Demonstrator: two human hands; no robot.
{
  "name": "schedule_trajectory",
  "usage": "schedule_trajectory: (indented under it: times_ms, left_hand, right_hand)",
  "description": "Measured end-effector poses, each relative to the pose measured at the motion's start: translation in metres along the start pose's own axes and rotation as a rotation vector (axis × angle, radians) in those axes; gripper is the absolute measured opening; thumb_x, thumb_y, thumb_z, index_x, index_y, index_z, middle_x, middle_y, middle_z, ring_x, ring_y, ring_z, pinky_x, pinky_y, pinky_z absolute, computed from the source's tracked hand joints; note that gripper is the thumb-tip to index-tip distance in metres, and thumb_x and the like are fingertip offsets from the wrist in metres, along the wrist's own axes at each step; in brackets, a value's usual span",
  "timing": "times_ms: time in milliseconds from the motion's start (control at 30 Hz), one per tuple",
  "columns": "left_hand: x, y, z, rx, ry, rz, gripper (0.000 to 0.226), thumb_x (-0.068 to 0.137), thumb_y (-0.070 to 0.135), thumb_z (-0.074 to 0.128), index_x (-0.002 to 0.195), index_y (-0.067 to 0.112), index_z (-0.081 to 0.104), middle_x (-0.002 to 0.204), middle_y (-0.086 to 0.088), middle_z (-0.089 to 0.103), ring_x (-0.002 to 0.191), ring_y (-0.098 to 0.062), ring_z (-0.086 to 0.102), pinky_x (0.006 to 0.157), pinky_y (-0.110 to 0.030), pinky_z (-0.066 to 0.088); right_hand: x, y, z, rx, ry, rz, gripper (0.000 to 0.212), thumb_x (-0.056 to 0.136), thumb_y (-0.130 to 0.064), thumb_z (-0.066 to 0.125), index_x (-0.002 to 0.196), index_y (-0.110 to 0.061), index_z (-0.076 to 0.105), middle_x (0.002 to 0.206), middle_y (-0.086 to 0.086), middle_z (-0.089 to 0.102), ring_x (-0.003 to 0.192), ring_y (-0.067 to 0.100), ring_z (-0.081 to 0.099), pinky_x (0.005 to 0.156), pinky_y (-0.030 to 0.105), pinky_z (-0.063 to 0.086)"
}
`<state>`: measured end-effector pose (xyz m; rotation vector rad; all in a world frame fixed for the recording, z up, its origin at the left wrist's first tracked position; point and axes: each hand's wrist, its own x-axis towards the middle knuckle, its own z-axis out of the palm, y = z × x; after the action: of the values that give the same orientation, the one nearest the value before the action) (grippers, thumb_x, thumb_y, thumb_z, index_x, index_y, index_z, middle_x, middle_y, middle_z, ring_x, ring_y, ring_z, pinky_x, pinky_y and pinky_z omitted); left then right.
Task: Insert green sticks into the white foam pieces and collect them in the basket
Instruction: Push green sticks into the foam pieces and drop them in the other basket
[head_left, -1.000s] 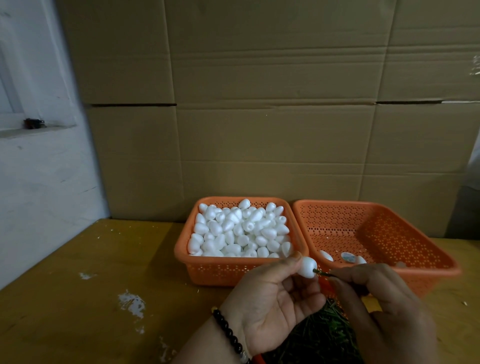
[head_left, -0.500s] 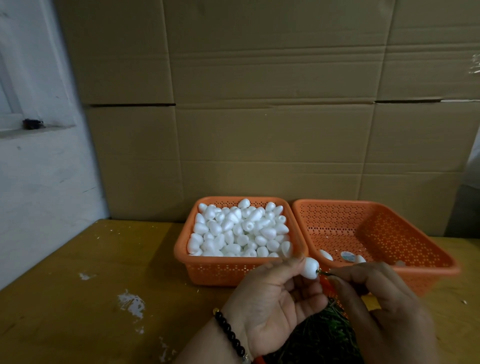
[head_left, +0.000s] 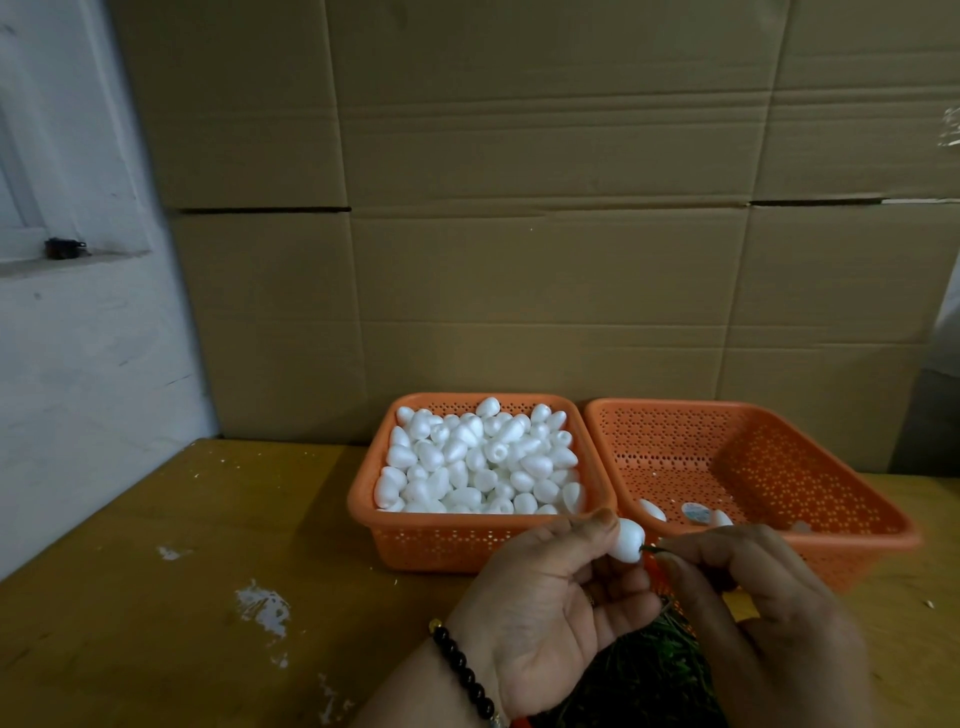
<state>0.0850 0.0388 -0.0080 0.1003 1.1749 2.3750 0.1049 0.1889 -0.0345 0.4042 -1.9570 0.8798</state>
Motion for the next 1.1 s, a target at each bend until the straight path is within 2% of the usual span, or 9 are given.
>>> schedule_trajectory:
  times_ms: [167, 333, 433, 533, 633, 767, 867, 967, 1100]
  left_hand:
    - [0.0, 0.0, 0.0, -0.022, 0.017, -0.007, 0.018, 0.076, 0.015, 0.069, 0.084, -0.001, 0.068, 0.077, -0.015, 0.064, 0.064, -0.019, 0.062, 0.056, -0.031, 0.056]
    - [0.0, 0.001, 0.0, -0.02, 0.005, 0.0, 0.016, 0.074, 0.016, 0.07, 0.08, 0.001, 0.071, 0.078, -0.014, 0.066, 0.065, -0.019, 0.063, 0.057, -0.031, 0.057]
    - [0.0, 0.002, 0.0, 0.004, -0.021, 0.012, 0.013, 0.074, 0.016, 0.068, 0.074, 0.005, 0.075, 0.079, -0.011, 0.068, 0.067, -0.017, 0.064, 0.061, -0.029, 0.057]
    - [0.001, 0.004, -0.003, -0.003, -0.02, 0.018, 0.017, 0.075, 0.014, 0.067, 0.087, 0.003, 0.071, 0.08, -0.012, 0.069, 0.069, -0.019, 0.065, 0.062, -0.03, 0.057]
    - [0.002, 0.007, -0.006, -0.059, -0.016, 0.03, 0.024, 0.073, 0.007, 0.068, 0.097, 0.001, 0.065, 0.082, -0.015, 0.068, 0.07, -0.021, 0.065, 0.063, -0.032, 0.058]
    - [0.002, 0.01, -0.009, -0.092, -0.047, 0.063, 0.029, 0.073, 0.001, 0.065, 0.101, 0.001, 0.062, 0.087, -0.017, 0.068, 0.074, -0.022, 0.066, 0.066, -0.033, 0.059]
    - [0.003, 0.01, -0.01, -0.096, -0.071, 0.092, 0.03, 0.073, -0.004, 0.062, 0.103, -0.001, 0.062, 0.09, -0.019, 0.069, 0.076, -0.024, 0.068, 0.068, -0.033, 0.059]
    - [0.005, 0.01, -0.012, -0.102, -0.088, 0.13, 0.029, 0.071, -0.009, 0.059, 0.097, -0.001, 0.066, 0.092, -0.021, 0.069, 0.078, -0.027, 0.069, 0.07, -0.034, 0.059]
    - [0.004, 0.009, -0.013, -0.095, -0.126, 0.193, 0.029, 0.072, -0.013, 0.054, 0.093, 0.001, 0.069, 0.1, -0.02, 0.069, 0.083, -0.027, 0.069, 0.075, -0.034, 0.058]
  right_hand:
    - [0.0, 0.001, 0.0, 0.007, -0.014, 0.005, 0.019, 0.078, -0.035, 0.058, 0.077, -0.021, 0.069, 0.083, -0.017, 0.06, 0.078, -0.007, 0.056, 0.074, 0.015, 0.045]
    - [0.001, -0.001, -0.001, 0.014, -0.028, 0.028, 0.023, 0.077, -0.036, 0.057, 0.079, -0.018, 0.07, 0.083, -0.014, 0.06, 0.078, -0.007, 0.056, 0.07, 0.009, 0.043]
    - [0.001, -0.002, -0.002, -0.003, -0.038, 0.052, 0.025, 0.077, -0.039, 0.061, 0.085, -0.017, 0.071, 0.085, -0.014, 0.06, 0.078, -0.007, 0.056, 0.064, 0.014, 0.047]
    - [-0.001, -0.003, -0.002, -0.027, -0.029, 0.07, 0.022, 0.077, -0.033, 0.076, 0.089, -0.018, 0.069, 0.086, -0.012, 0.059, 0.077, -0.007, 0.056, 0.067, 0.038, 0.056]
    - [0.0, -0.005, -0.003, -0.038, -0.055, 0.09, 0.025, 0.072, -0.034, 0.073, 0.091, -0.02, 0.066, 0.086, -0.011, 0.06, 0.074, -0.003, 0.057, 0.071, 0.032, 0.05]
    - [-0.002, -0.004, -0.003, -0.093, -0.092, 0.116, 0.04, 0.06, -0.009, 0.082, 0.092, -0.024, 0.063, 0.086, -0.012, 0.06, 0.074, -0.003, 0.057, 0.087, 0.036, 0.05]
    - [-0.001, -0.003, -0.004, -0.107, -0.106, 0.115, 0.036, 0.06, -0.015, 0.08, 0.091, -0.023, 0.064, 0.085, -0.013, 0.06, 0.075, -0.005, 0.057, 0.101, 0.049, 0.041]
    - [-0.001, -0.004, -0.004, -0.062, -0.116, 0.099, 0.031, 0.061, -0.023, 0.074, 0.091, -0.019, 0.065, 0.085, -0.012, 0.06, 0.074, -0.005, 0.057, 0.097, 0.019, 0.039]
    - [-0.001, -0.004, -0.003, -0.038, -0.118, 0.103, 0.03, 0.067, -0.029, 0.072, 0.094, -0.023, 0.062, 0.087, -0.011, 0.06, 0.076, -0.005, 0.057, 0.092, 0.007, 0.035]
